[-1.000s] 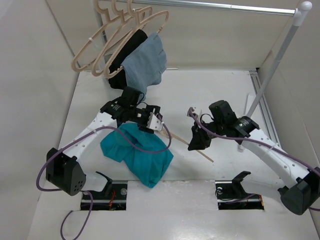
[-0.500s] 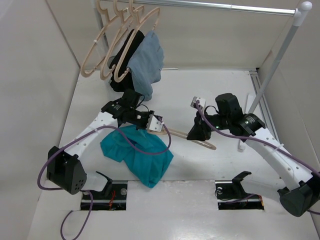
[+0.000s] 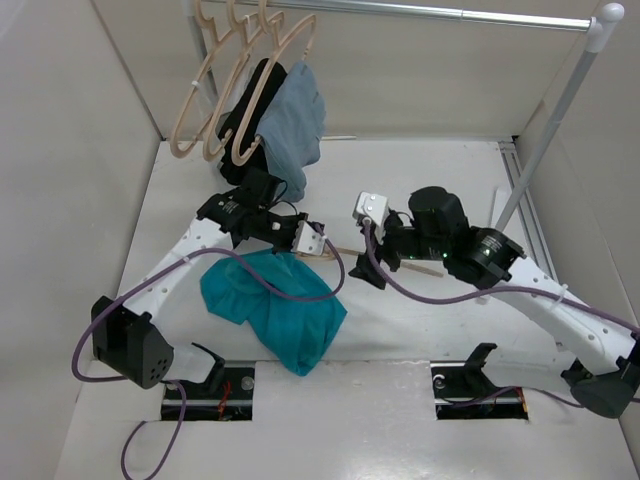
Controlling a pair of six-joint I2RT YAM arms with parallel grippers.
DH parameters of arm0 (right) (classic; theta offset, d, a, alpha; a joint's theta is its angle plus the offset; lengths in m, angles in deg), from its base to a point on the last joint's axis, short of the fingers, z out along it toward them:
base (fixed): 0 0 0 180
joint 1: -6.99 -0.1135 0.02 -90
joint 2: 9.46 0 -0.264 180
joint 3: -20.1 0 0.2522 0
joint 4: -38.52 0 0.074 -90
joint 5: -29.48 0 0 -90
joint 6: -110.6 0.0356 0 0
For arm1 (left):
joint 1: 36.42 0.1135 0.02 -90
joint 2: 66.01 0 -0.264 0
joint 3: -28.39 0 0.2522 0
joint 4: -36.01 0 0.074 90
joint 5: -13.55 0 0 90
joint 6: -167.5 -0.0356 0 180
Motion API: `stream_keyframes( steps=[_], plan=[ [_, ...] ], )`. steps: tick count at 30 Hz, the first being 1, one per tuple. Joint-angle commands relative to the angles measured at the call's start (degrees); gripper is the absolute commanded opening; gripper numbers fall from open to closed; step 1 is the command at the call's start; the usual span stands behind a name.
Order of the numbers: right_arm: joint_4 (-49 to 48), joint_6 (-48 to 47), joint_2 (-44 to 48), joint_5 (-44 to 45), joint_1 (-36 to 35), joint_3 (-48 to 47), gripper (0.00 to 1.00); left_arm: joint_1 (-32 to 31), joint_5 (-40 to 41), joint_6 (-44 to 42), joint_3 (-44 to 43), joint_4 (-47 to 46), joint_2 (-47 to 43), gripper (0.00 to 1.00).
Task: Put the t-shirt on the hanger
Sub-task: Grab a hanger with the right arm
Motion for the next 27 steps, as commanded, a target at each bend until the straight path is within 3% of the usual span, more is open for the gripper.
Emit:
stream_keyframes(
  steps=[1, 6, 8, 9, 12, 14, 15, 16, 17, 20, 22, 23, 27],
  plan=[
    [-6.6, -5.8, -2.1, 8.3, -2.6, 1.9, 1.0, -0.2, -3.9, -0.8, -3.0, 3.0, -1.0, 0.0],
    [-18.0, -6.5, -4.7, 10.1, -2.6, 4.1, 0.99, -0.2, -3.9, -0.8, -3.0, 3.6, -1.0, 0.0],
    [-22.5, -6.5, -5.7, 10.1, -2.6, 5.7, 0.91, -0.2, -3.9, -0.8, -3.0, 3.6, -1.0, 0.0],
    [-25.3, -6.0, -6.3, 10.1, -2.6, 5.7, 0.82, -0.2, -3.9, -0.8, -3.6, 4.2, -1.0, 0.0],
    [-26.0, -5.3, -9.6, 9.3, -2.6, 4.1, 0.67, -0.2, -4.6, -0.8, -4.1, 4.2, -1.0, 0.0],
    [-26.5, -5.3, -10.8, 6.0, -2.6, 3.6, 0.49, -0.2, -4.0, -0.2, -5.2, 4.2, -1.0, 0.0],
    [-27.2, -4.8, -11.4, 4.8, -2.6, 3.5, 0.38, -0.2, -4.0, -0.2, -5.2, 3.6, -1.0, 0.0],
    [-28.2, -3.9, -11.4, 4.1, -2.6, 3.5, 0.07, -0.2, -4.0, -0.2, -5.2, 3.6, -1.0, 0.0],
    [-28.2, -3.1, -11.4, 4.1, -2.6, 4.9, 0.0, -0.2, -4.0, -0.2, -5.2, 3.6, -1.0, 0.0],
    [-30.0, -1.3, -8.4, 3.5, -2.6, 6.9, 0.0, -0.2, -3.3, 3.5, -4.5, 1.6, -1.6, 0.0],
    [-30.0, 1.3, -5.8, 4.1, -2.6, 8.3, 0.0, -0.2, -2.3, 7.8, -3.1, -1.3, -2.3, 0.26],
    [-30.0, 2.2, -4.9, 2.4, -1.6, 8.9, 0.0, -0.2, -0.5, 12.4, -3.0, -4.3, -2.8, 0.52],
    [-30.0, 6.6, -0.1, -4.4, 4.3, 13.8, 0.0, -0.2, 4.8, 22.6, -1.2, -10.7, -3.9, 0.73]
  ],
)
